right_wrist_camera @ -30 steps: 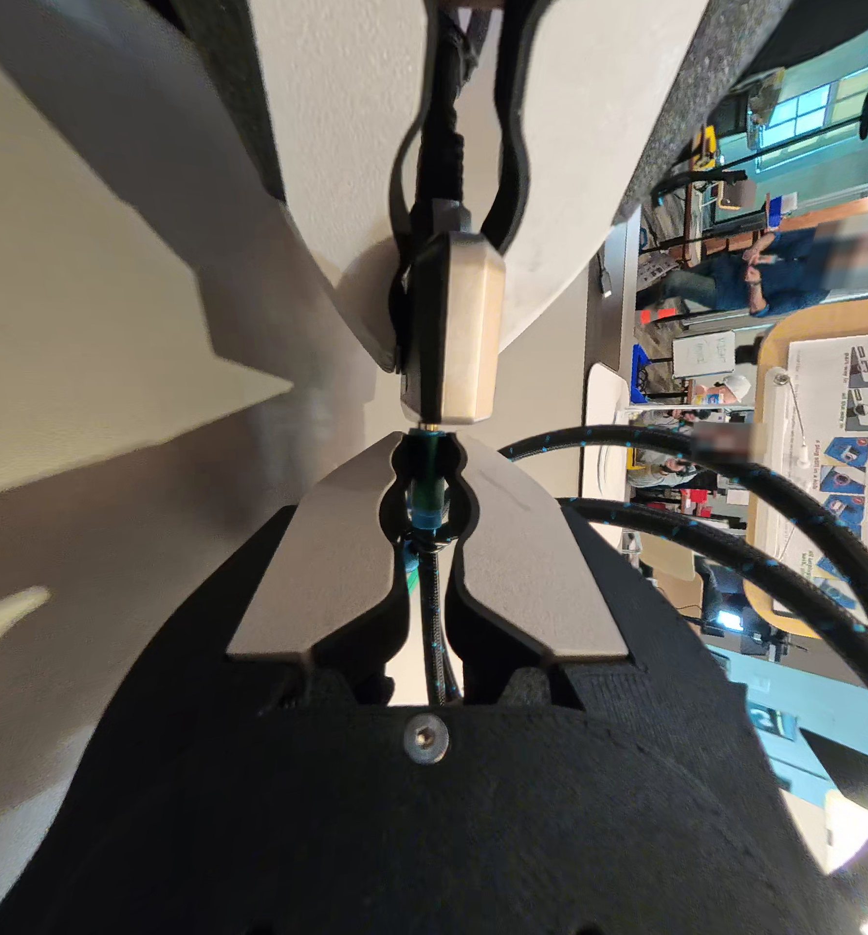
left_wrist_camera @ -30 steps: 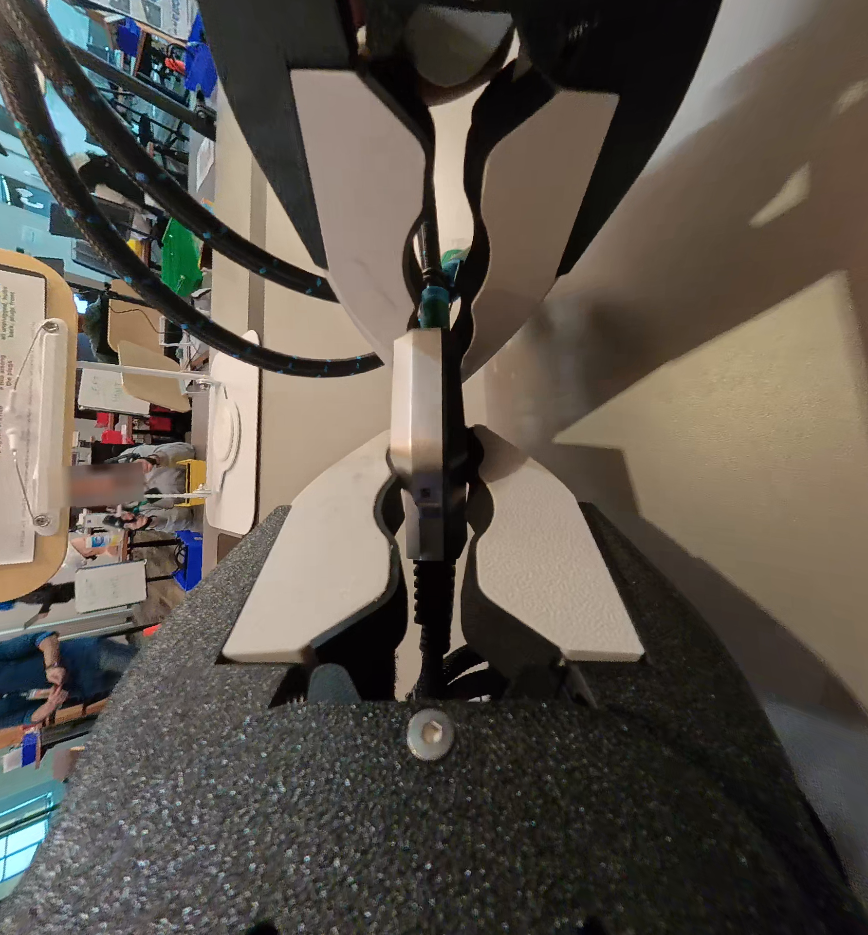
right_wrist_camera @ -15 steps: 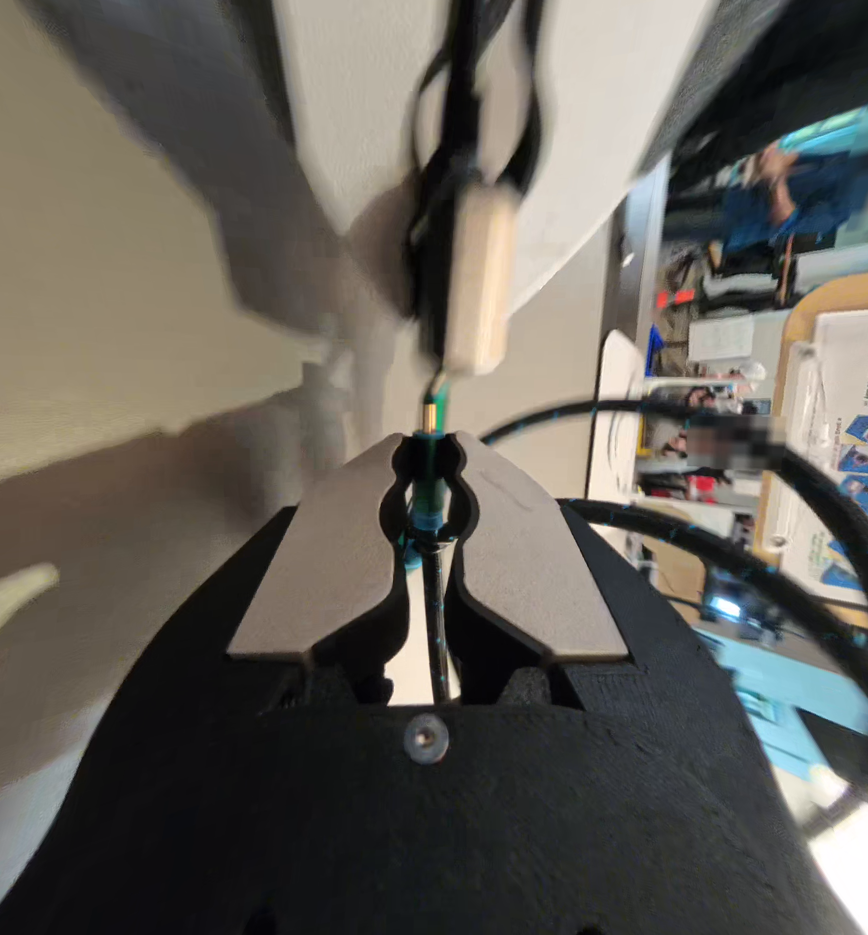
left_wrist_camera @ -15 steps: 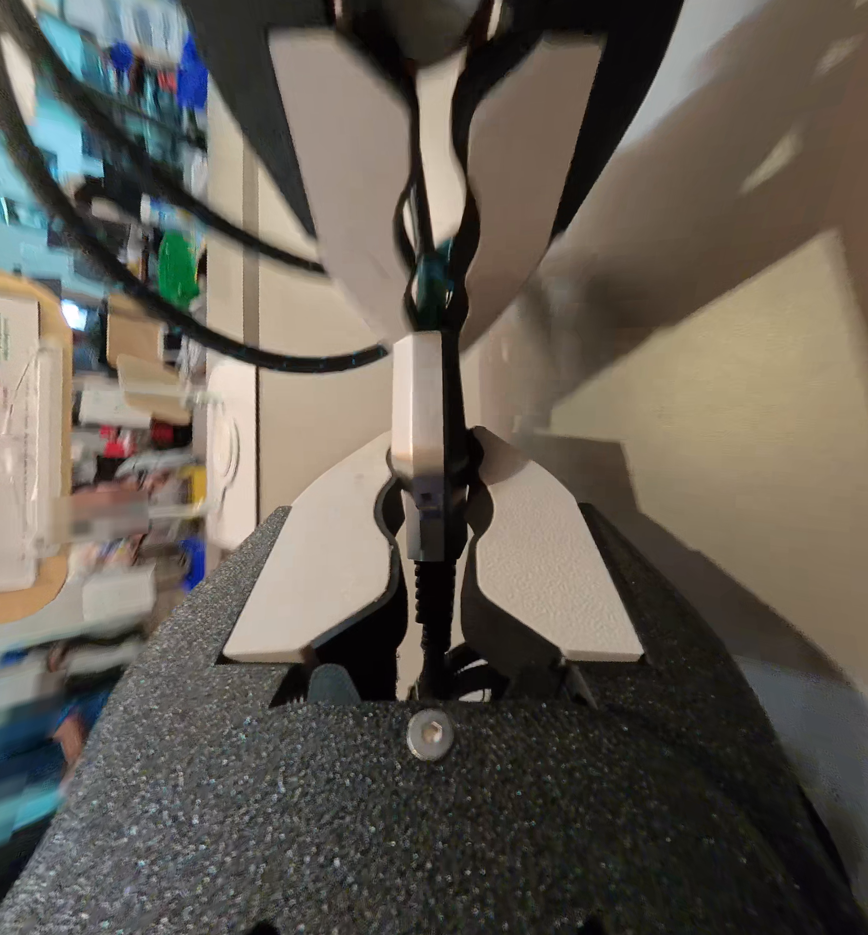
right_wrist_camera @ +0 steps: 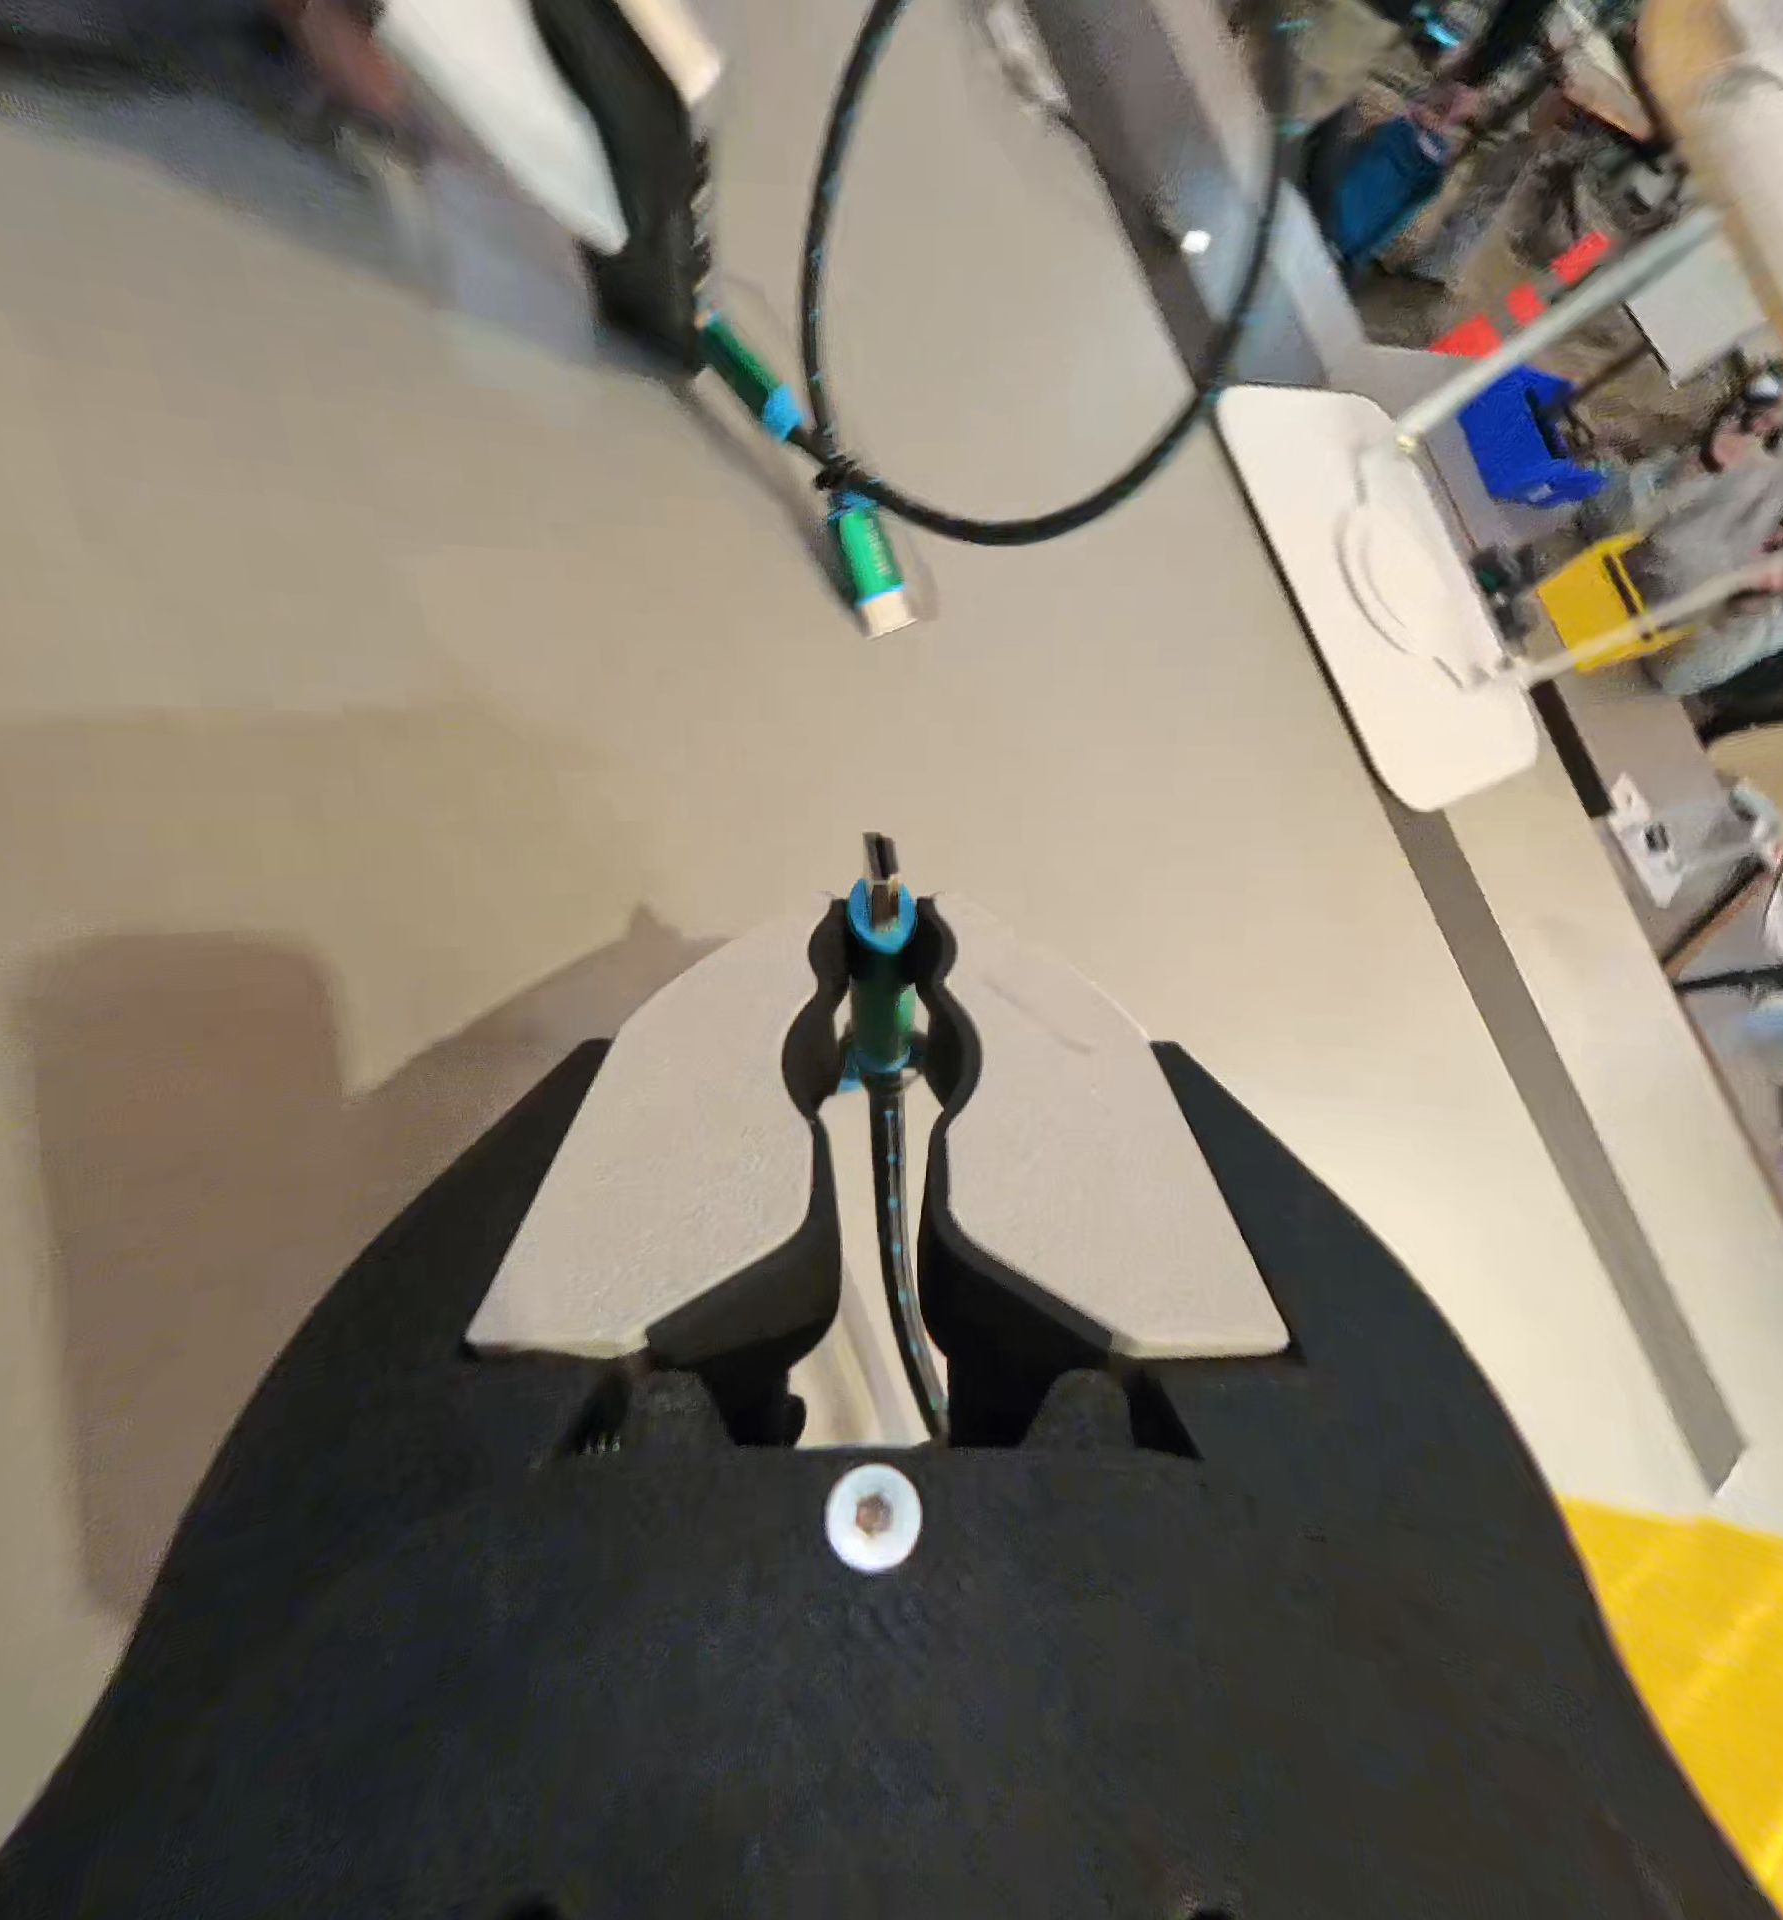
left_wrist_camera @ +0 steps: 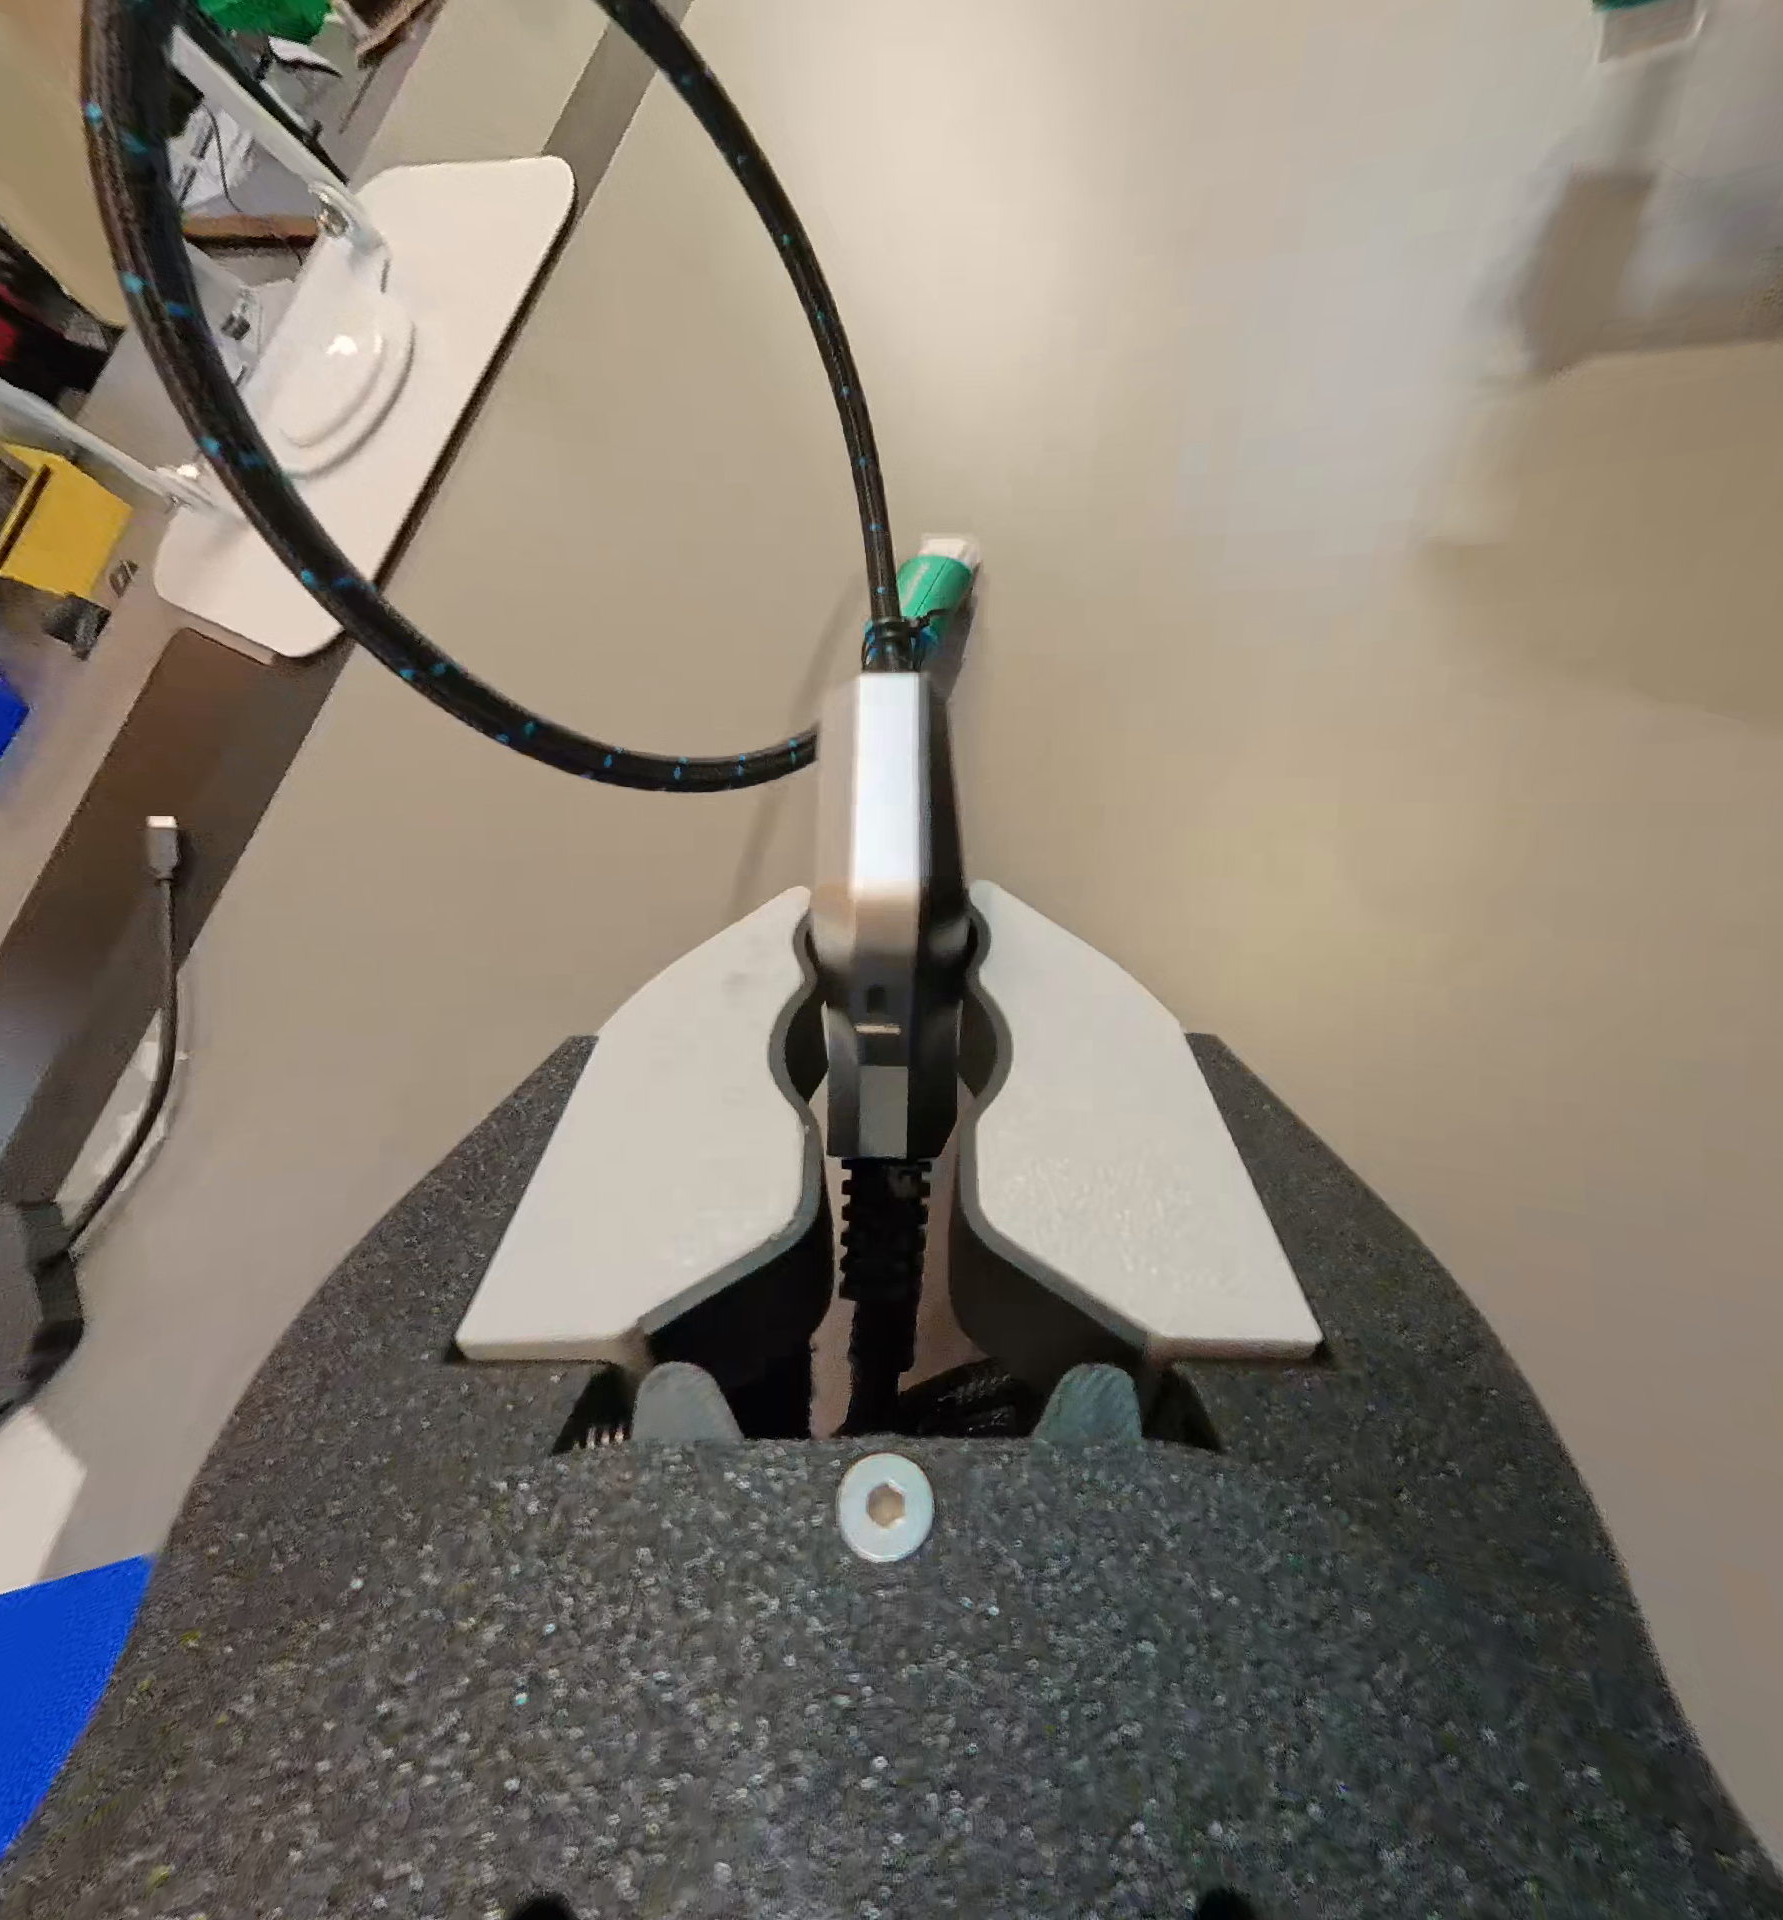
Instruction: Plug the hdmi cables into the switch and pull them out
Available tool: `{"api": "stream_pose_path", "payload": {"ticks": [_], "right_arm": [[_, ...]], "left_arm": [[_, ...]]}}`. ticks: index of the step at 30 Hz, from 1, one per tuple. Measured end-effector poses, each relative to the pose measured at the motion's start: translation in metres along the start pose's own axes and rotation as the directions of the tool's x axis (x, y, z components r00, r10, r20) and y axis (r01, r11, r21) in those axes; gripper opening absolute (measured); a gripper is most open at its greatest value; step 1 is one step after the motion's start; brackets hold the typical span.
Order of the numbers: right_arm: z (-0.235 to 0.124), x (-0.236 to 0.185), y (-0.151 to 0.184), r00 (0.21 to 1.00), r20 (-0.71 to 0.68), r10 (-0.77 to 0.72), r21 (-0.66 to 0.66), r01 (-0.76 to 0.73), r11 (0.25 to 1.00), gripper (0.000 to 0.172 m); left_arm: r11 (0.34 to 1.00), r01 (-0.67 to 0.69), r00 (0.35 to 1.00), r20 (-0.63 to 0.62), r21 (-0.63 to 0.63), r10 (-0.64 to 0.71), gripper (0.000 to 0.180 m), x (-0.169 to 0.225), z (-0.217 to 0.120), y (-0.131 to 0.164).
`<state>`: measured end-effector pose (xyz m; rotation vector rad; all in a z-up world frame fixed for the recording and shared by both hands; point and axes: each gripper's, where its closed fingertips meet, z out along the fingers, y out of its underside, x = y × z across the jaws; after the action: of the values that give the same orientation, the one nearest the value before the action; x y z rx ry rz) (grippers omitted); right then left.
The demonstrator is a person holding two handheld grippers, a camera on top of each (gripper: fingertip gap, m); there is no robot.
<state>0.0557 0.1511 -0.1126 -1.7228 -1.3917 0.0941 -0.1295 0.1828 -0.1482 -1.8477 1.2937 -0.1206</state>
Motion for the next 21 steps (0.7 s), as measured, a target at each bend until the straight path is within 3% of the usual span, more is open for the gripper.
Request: {"api": "stream_pose_path", "payload": {"ticks": [6, 11, 13, 18, 19, 21], "right_arm": [[-0.096, 0.063, 0.01, 0.93, -0.053, 0.364, 0.13, -0.355, 0.926, 0.012], [-0.194, 0.132, 0.038, 0.743, 0.018, 0.669, 0.344, -0.633, 0.694, 0.012], [-0.223, 0.146, 0.046, 0.669, 0.117, 0.734, 0.402, -0.708, 0.581, 0.012], [-0.266, 0.179, 0.091, 0.506, 0.187, 0.842, 0.457, -0.804, 0.381, 0.012], [-0.276, 0.183, 0.095, 0.493, 0.212, 0.844, 0.466, -0.81, 0.356, 0.012], [-0.29, 0.189, 0.103, 0.51, 0.201, 0.836, 0.449, -0.807, 0.384, 0.012]], "left_arm": [[0.991, 0.101, 0.995, -0.019, 0.082, -0.1, 0.022, 0.001, 0.0, -0.005], [0.985, 0.127, 0.992, -0.03, 0.114, -0.124, 0.022, 0.0, -0.001, -0.004], [0.984, 0.128, 0.992, -0.03, 0.122, -0.126, 0.022, -0.001, -0.001, -0.004], [0.986, 0.114, 0.993, -0.03, 0.122, -0.111, 0.022, 0.0, -0.002, -0.004], [0.986, 0.112, 0.994, -0.03, 0.123, -0.109, 0.022, 0.0, -0.002, -0.003], [0.986, 0.108, 0.994, -0.03, 0.124, -0.105, 0.022, 0.001, -0.002, -0.003]]}}
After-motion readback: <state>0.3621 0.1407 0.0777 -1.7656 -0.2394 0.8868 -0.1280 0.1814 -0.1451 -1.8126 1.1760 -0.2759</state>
